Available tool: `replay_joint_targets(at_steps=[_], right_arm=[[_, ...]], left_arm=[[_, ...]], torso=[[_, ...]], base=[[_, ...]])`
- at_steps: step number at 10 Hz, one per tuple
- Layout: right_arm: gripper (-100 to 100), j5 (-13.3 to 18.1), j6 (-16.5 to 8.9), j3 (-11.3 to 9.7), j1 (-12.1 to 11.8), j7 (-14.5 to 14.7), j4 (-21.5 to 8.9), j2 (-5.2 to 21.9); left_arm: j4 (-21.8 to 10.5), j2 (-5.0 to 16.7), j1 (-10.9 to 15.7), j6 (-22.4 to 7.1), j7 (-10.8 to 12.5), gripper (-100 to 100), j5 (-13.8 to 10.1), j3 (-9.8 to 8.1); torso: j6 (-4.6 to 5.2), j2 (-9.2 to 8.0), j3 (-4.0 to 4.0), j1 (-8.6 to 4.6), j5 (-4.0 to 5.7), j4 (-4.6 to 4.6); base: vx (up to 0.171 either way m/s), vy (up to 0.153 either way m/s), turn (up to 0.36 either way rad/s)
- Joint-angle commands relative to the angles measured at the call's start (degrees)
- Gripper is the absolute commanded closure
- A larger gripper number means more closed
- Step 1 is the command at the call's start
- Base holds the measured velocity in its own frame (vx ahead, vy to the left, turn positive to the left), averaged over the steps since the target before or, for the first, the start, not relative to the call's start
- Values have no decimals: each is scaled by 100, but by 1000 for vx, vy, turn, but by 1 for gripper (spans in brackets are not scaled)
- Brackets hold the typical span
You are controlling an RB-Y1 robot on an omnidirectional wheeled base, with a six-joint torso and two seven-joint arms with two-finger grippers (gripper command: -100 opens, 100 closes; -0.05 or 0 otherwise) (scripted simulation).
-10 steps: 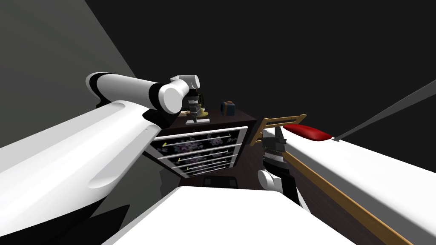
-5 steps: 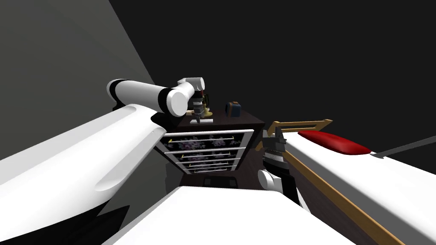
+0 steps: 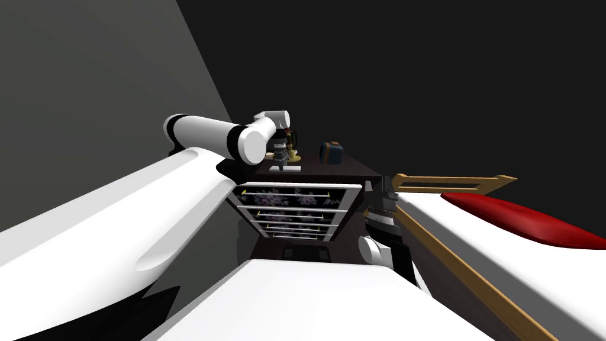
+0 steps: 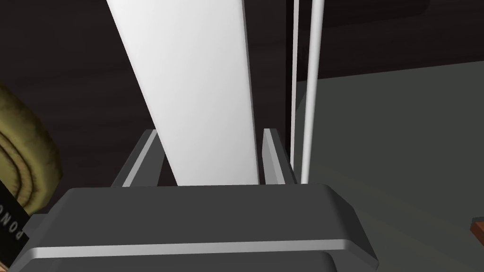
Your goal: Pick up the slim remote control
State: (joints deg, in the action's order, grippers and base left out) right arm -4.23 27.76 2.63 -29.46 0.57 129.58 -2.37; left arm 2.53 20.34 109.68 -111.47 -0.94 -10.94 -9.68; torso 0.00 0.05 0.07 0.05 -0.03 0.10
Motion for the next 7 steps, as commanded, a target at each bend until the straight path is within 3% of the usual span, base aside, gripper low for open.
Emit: replay_joint_targets(at_steps=[1,4,5,6,7], right_arm=[[0,0,0,0,0,0,0,0],[0,0,0,0,0,0,0,0],[0,0,0,0,0,0,0,0],[0,0,0,0,0,0,0,0],[0,0,0,0,2,0,0,0]], left_arm=[[0,0,0,0,0,100,0,0],[-1,2,0,-2,4,100,1,1],[-1,1,0,-2,2,0,1,1],[-58,78,28,-6,47,100,-5,32],[-75,154,39,-26,98,100,-10,61]], torso=[[0,0,0,0,0,0],[4,-2,-1,5,-2,0],[3,-2,-1,5,-2,0],[3,-2,-1,4,-2,0],[18,-6,-2,2,1,1]], base=[[3,-2,12],[0,0,0],[0,0,0],[-18,18,-309],[-23,51,-338]])
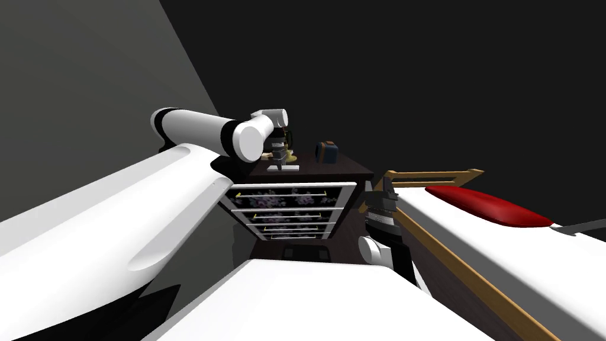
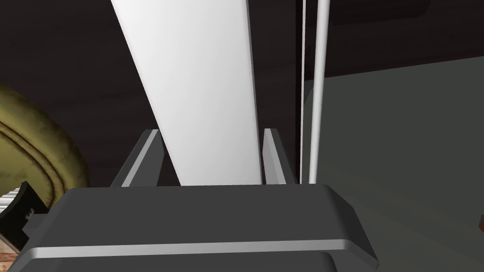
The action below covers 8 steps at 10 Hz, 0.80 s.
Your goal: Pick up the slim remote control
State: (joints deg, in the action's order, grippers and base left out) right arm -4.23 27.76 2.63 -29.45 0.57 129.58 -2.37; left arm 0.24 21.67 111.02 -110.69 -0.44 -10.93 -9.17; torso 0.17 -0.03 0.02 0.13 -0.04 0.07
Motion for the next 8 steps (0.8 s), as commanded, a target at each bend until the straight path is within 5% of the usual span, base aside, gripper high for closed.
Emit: replay_joint_targets(at_steps=[1,5,8], right_arm=[[0,0,0,0,0,0,0,0],[0,0,0,1,0,0,0,0],[0,0,0,1,-2,0,0,0]], left_arm=[[118,172,-75,-144,148,100,-21,70],[30,551,-24,-244,399,100,-46,219],[164,535,-82,-304,407,100,-53,209]], torso=[[0,0,0,0,0,0],[-7,-19,-14,15,-3,-9],[-18,-7,-6,11,-5,-4]], base=[[-38,71,-398],[-51,60,-261],[-16,25,-40]])
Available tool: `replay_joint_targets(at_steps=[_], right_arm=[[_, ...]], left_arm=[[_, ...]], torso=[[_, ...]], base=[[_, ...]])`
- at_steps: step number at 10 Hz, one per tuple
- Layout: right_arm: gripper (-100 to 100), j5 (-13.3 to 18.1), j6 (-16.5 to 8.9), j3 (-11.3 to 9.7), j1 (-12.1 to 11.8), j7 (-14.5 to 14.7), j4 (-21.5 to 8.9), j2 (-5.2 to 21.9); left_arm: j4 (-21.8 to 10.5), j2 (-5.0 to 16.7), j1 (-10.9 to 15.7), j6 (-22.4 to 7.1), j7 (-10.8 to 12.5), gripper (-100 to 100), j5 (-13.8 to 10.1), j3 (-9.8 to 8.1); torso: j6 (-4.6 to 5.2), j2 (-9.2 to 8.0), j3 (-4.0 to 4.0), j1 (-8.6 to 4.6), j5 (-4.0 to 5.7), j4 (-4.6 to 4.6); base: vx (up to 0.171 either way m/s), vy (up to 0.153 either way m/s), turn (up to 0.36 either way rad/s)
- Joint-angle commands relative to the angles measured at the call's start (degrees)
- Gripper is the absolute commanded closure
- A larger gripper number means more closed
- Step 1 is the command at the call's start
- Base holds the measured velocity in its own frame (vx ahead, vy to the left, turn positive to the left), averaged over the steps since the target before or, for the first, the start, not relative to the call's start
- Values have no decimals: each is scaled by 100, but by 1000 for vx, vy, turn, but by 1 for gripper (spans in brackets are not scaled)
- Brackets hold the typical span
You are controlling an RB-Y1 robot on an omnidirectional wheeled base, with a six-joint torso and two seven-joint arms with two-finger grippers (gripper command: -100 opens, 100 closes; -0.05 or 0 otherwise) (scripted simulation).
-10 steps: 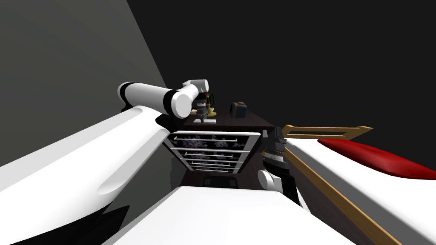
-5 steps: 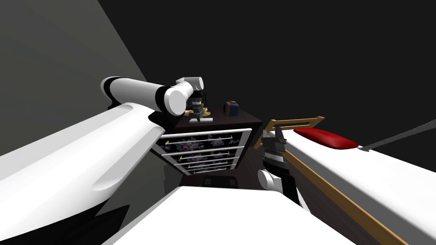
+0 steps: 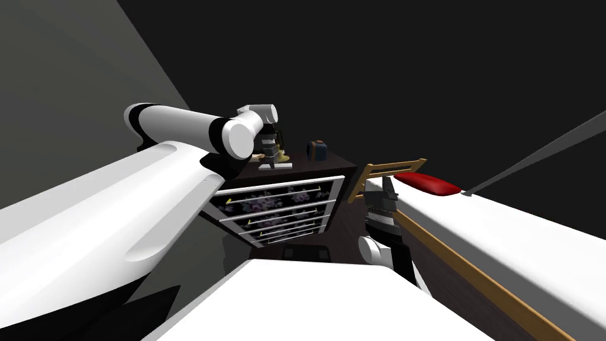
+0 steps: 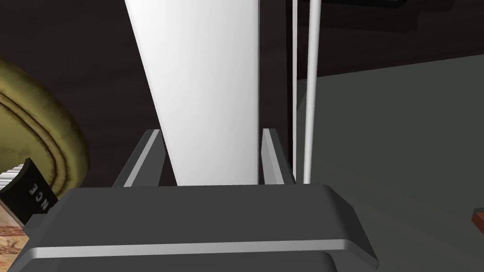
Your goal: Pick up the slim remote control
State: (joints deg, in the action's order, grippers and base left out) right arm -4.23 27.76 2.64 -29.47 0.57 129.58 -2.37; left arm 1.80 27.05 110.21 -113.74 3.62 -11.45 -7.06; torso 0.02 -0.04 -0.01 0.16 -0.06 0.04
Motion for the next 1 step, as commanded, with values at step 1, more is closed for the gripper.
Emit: replay_joint_targets(at_steps=[1], right_arm=[[0,0,0,0,0,0,0,0]], left_arm=[[0,0,0,0,0,0,0,0]], torso=[[0,0,0,0,0,0]], base=[[0,0,0]])
